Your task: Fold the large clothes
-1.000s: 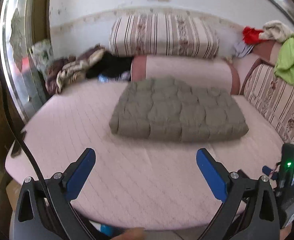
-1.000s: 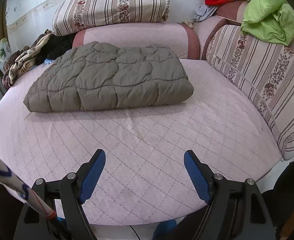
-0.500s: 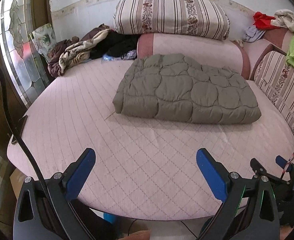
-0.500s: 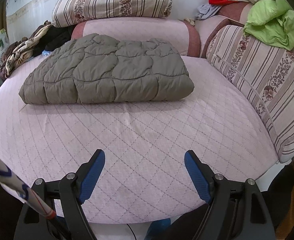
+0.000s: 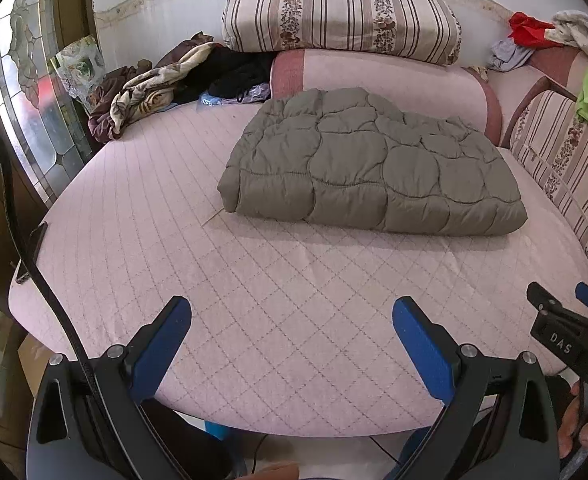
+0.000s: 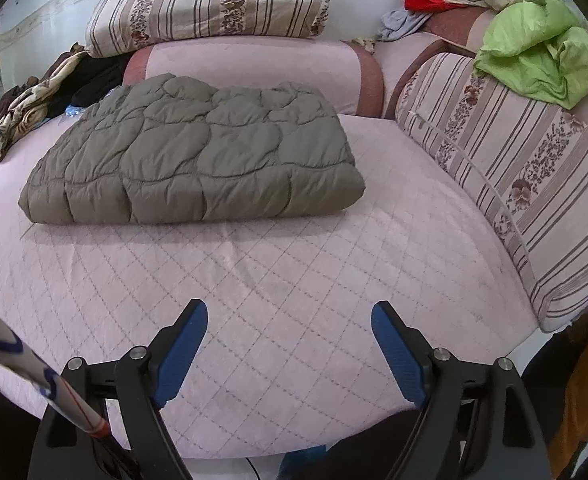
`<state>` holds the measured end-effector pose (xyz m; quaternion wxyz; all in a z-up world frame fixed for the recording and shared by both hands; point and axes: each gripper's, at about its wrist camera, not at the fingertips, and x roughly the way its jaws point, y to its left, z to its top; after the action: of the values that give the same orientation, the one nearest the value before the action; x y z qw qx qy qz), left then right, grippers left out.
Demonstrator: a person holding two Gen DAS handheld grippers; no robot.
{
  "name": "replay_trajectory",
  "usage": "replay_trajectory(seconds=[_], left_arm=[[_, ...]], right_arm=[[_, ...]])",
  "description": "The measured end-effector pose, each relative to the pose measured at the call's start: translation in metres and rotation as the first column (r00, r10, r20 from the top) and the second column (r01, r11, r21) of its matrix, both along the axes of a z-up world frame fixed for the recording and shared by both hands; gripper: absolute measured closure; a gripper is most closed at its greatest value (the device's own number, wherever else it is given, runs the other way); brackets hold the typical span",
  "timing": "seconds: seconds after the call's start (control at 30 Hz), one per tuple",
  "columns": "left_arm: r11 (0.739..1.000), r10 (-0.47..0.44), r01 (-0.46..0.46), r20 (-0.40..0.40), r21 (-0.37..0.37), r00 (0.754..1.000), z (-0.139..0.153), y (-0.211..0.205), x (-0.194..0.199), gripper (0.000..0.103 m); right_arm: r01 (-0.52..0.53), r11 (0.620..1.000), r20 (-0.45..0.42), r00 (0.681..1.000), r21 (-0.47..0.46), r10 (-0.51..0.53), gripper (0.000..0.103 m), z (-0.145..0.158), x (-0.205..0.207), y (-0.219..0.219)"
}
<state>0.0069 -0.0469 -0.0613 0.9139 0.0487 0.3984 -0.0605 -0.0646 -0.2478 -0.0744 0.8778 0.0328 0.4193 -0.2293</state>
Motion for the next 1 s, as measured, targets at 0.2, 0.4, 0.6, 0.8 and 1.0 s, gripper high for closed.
replay_trajectory(seconds=[0.2, 0.4, 0.6, 0.8, 1.0], left_arm=[[1.0, -0.008, 0.008, 0.0, 0.01, 1.0, -0.002, -0.001, 0.002, 0.003], [1.0, -0.008, 0.008, -0.008, 0.001, 1.0, -0.003, 0.001, 0.004, 0.003], [1.0, -0.005, 0.005, -0.007, -0.005, 1.0, -0.004, 0.003, 0.005, 0.003], [1.0, -0.008, 0.007, -0.01, -0.018, 1.0, -0.005, 0.006, 0.005, 0.003], [1.0, -0.012, 0.012, -0.025, -0.024, 1.0, -0.007, 0.005, 0.005, 0.003]], right_arm=[[-0.019, 1.0, -0.03, 0.999, 0.007, 0.019, 0.015, -0.003, 0.002, 0.005], [-0.039, 0.999, -0.036, 0.999, 0.012, 0.04, 0.015, 0.004, 0.002, 0.012], [-0.035, 0.999, -0.039, 0.999, 0.008, 0.035, 0.015, 0.007, 0.003, 0.013], [-0.017, 1.0, -0.046, 0.999, 0.013, 0.017, 0.015, 0.008, 0.0, 0.01], [-0.016, 1.0, -0.051, 0.999, 0.014, 0.016, 0.015, 0.008, 0.0, 0.01]])
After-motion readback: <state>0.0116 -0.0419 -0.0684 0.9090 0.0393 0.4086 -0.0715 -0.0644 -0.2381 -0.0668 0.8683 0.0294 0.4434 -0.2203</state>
